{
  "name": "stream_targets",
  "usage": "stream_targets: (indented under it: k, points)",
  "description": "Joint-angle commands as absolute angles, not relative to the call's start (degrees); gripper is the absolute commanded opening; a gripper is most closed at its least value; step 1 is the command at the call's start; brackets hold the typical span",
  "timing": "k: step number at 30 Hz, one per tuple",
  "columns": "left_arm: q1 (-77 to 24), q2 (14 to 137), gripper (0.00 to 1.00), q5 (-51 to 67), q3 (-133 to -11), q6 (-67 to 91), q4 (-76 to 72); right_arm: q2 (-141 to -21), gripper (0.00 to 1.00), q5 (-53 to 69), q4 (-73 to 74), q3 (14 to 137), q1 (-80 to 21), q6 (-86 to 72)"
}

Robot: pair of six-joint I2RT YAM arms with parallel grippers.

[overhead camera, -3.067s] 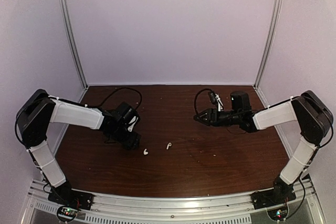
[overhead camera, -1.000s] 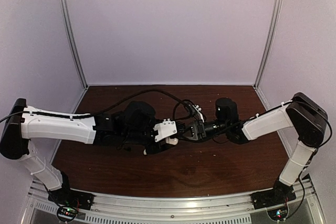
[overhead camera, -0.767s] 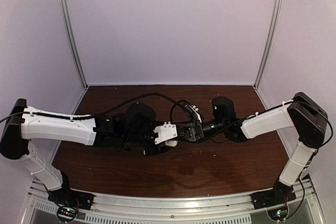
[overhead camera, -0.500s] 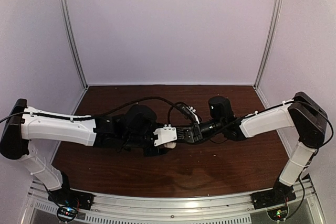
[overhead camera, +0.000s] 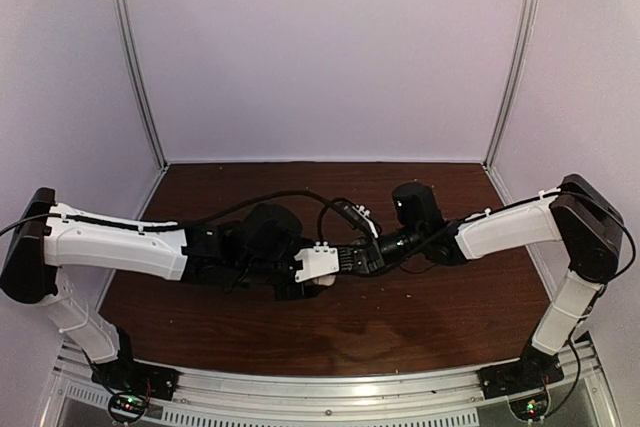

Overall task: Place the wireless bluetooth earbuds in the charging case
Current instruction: Pass from the left arm to the right

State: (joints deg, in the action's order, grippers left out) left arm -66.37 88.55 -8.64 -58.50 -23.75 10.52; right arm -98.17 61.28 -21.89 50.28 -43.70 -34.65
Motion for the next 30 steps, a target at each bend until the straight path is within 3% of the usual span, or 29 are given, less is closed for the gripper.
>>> stream_targets:
  k: [1,5,9,19,23,30]
  points:
    - [-66.8,88.9,0.38,-9.6,-60.0,-24.1,7.9,-98.8,0.28,60.1,-20.2,51.6,-44.1,-33.4]
    - [-66.7,89.0,0.42,-10.6,-59.9,-24.1,7.8,-98.6,0.18,60.1,-19.7,51.9,-44.1,-32.9]
    - [-66.8,88.8,0.51,-12.7,-60.0,-22.2,7.8,-98.1,0.11,60.0,-20.1,52.0,-43.7,-33.0]
    - [-66.7,79.8,0.79,-17.5,-53.6,-14.2,0.7,-92.2,0.10,57.8,-32.1,48.1,-38.3,-39.5]
    - [-66.6,73.7,0.96,-19.0,-48.2,-10.1,-10.4,-88.8,0.10,53.8,-40.7,45.1,-37.1,-44.0]
    - [-66.7,74.5,0.98,-21.7,-48.1,-3.6,-19.0,-81.3,0.10,39.7,-47.8,41.8,-39.1,-46.9]
